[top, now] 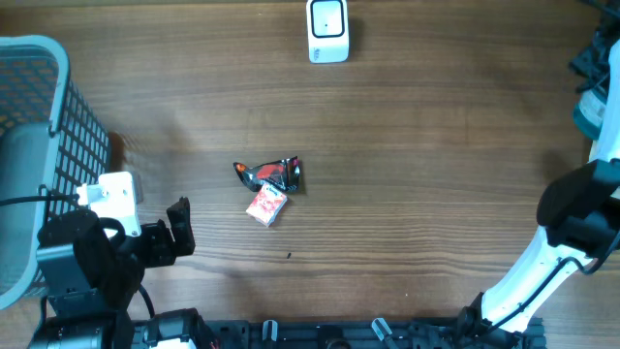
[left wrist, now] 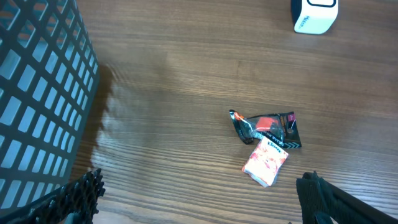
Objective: Scan the item barcode
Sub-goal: 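Carry the bottle to the right table edge and release it, then reach the right gripper to the orange Kleenex tissue pack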
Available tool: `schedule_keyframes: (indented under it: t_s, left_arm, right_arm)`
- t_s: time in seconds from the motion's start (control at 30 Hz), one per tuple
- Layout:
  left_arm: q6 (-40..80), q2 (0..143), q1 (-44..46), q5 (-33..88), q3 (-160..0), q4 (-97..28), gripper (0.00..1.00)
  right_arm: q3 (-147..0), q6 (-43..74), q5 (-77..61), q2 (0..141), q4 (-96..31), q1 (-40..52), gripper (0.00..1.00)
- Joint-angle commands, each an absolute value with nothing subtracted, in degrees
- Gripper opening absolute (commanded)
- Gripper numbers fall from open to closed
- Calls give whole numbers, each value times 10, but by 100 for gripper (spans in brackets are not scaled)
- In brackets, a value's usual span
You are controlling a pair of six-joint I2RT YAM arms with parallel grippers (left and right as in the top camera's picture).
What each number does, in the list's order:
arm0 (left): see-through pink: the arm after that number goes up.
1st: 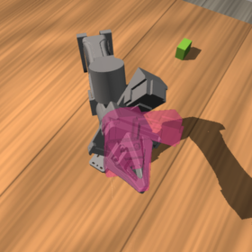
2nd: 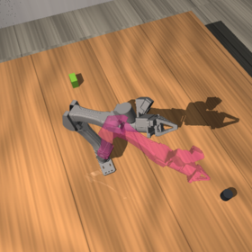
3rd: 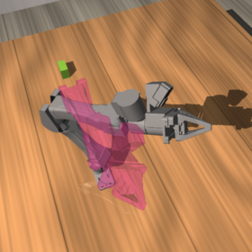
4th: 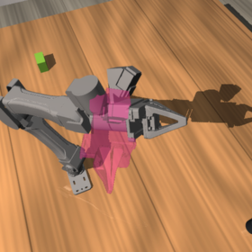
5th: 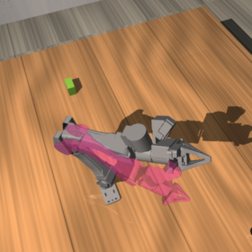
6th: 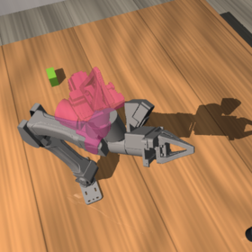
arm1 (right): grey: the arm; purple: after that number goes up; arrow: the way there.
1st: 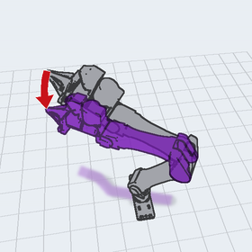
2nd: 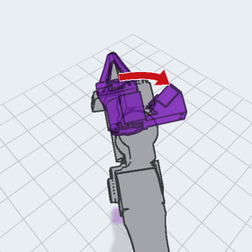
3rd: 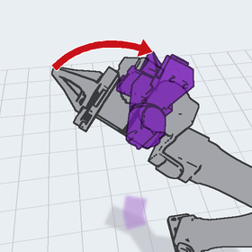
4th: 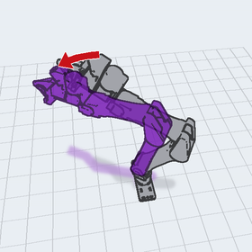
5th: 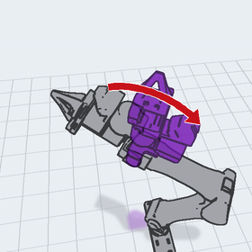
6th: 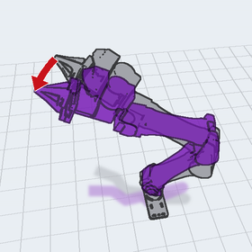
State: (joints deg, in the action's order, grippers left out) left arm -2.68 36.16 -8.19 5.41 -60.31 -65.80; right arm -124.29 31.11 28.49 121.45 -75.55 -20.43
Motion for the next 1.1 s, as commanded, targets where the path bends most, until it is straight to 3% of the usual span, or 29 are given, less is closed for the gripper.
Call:
schedule_keyframes:
  t_s: [0.0, 0.1, 0.23, 0.27, 0.3, 0.33, 0.7, 0.87, 1.07]
  left_arm:
    - [-21, 361, -78, 57, -603, -656, 100]
    - [-21, 361, -78, 57, -602, -657, 100]
    - [-21, 361, -78, 57, -603, -656, 100]
    - [-21, 361, -78, 57, -602, -656, 100]
    - [-21, 361, -78, 57, -603, -656, 100]
    - [-21, 361, -78, 57, -602, -656, 100]
    - [-21, 361, -78, 57, -603, -657, 100]
    - [-21, 361, -78, 57, -603, -657, 100]
    - [-21, 361, -78, 57, -602, -657, 100]
  right_arm:
    - [-1180, 302, 347, 1227, -708, -227, 29]
    - [-1123, 302, 345, 1227, -650, -251, 40]
    - [-1071, 302, 340, 1227, -606, -273, 47]
    - [-1070, 302, 332, 1227, -606, -275, 56]
    - [-1070, 302, 322, 1227, -605, -275, 83]
    - [-1070, 300, 318, 1226, -601, -275, 100]
    - [-1227, 241, 142, 1099, -628, -224, 100]
    - [-1229, 179, -92, 1059, -709, -86, 100]
    - [-1210, 93, -34, 1065, -811, 133, 100]
